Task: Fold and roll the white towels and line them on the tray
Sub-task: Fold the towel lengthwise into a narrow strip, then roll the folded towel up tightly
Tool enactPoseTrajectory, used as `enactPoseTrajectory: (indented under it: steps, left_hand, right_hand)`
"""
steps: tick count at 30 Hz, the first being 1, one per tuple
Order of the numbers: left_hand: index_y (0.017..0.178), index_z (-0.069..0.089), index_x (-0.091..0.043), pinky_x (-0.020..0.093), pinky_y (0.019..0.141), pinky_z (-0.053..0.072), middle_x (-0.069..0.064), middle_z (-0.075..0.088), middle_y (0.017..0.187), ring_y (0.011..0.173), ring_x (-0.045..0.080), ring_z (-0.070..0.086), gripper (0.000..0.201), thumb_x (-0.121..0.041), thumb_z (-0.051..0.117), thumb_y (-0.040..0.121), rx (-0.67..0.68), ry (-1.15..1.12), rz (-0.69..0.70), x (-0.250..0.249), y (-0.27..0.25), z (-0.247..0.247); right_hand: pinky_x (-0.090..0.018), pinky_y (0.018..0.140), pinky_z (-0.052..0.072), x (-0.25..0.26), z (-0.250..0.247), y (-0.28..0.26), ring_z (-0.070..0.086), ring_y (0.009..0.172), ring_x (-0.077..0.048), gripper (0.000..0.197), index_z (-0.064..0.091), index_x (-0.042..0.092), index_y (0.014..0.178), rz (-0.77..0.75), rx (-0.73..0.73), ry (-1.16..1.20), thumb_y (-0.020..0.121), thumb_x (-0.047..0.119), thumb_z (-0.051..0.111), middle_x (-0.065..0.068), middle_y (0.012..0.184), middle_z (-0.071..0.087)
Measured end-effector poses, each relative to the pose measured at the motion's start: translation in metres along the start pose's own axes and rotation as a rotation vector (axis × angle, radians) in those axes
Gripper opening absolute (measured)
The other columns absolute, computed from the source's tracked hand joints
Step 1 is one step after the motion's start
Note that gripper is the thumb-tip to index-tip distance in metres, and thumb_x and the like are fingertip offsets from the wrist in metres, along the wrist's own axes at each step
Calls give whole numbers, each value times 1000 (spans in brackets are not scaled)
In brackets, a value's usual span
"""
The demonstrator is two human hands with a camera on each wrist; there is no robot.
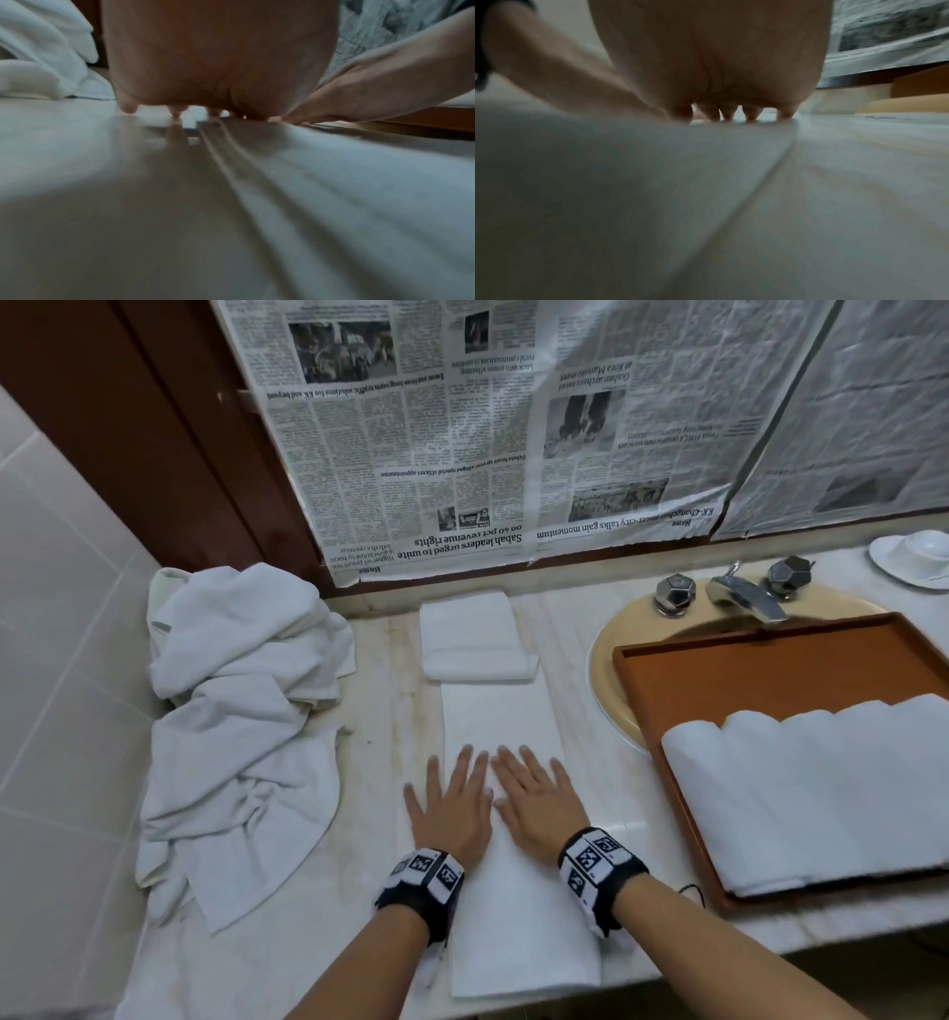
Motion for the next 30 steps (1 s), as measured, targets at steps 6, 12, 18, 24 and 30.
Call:
enactPoseTrajectory:
  steps: [6, 12, 18, 24, 30]
  left_hand:
    - [157, -7, -38, 58, 119, 0, -22, -16, 162, 152, 22, -11, 55, -41, 15, 106, -104, -122, -237, 46, 4, -23]
    - [158, -2, -33, 47, 122, 7, -16, -12, 164, 153, 18, -3, 66, -58, 0, 96, -77, 1, -32, 4, 17, -9]
    - [156, -13, -34, 57, 120, 0, -20, -24, 159, 152, 21, -14, 57, -42, 12, 106, -70, -48, -252, 44, 17, -14]
    - [147, -21, -54, 56, 119, -4, -26, -27, 156, 150, 18, -18, 56, -57, -8, 93, -85, -12, 19, 17, -1, -6]
    - [157, -3, -38, 55, 119, 9, -19, -12, 163, 153, 22, -5, 56, -38, 19, 106, -32, -37, -202, 59, -15, -16]
  right_hand:
    - [-47, 120, 2, -55, -23, -3, -3, 152, -15, 76, 9, 26, 157, 191, -74, 65, 88, 55, -2, 11, 165, -3]
    - [-55, 120, 11, -19, -11, 18, 3, 152, -19, 76, 12, 22, 157, 29, -74, 43, 89, 55, 2, 11, 159, -9]
    - [-46, 120, -1, -54, -13, 8, -13, 150, -14, 76, -8, 25, 157, 207, -77, 58, 89, 58, -4, 12, 161, -19]
    - [-47, 117, 24, -21, -1, -20, 29, 146, -17, 62, 35, 22, 152, 35, -109, 26, 97, 49, 24, 8, 160, 23]
    - [-44, 85, 55, -34, -10, -51, 62, 117, -26, 51, 65, 14, 126, 184, -220, 81, 89, 34, 37, -3, 134, 61]
Point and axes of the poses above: each hand's wrist, its own y-axis towards the middle knuckle, its own z-axis out of the palm, x = y × z, the point moved 7 cm from there along y, towards the middle knuckle
